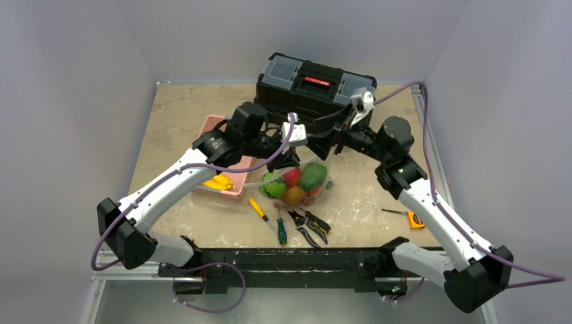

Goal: Place the food in the zip-top bag and seal the zipper

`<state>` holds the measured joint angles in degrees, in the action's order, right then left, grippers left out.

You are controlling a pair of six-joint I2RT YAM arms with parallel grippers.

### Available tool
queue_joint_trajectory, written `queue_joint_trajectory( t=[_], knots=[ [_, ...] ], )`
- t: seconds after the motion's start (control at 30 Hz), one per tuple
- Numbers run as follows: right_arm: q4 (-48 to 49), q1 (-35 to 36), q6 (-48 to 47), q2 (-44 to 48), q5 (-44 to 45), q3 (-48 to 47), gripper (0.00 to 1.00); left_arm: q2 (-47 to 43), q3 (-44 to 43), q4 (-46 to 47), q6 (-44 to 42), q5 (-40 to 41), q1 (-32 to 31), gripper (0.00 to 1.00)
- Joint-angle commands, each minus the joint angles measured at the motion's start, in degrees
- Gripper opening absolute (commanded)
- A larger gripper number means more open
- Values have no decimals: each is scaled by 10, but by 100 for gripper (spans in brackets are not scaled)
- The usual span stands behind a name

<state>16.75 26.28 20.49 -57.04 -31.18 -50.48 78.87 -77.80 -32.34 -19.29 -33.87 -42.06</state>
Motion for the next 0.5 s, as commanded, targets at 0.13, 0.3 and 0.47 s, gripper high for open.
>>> queue_joint_trajectory(
  t=[0.13, 0.3, 0.47],
  knots=[
    [-128, -3, -68, -26, -137, -46, 85, -21, -14, 20, -15, -15, 1, 0],
    [145, -52, 66, 11, -140, 105, 90, -27, -11, 24, -15, -18, 1, 0],
    [332, -79, 152, -43, -254, 157, 87, -28, -8, 26, -16, -19, 1, 0]
  ],
)
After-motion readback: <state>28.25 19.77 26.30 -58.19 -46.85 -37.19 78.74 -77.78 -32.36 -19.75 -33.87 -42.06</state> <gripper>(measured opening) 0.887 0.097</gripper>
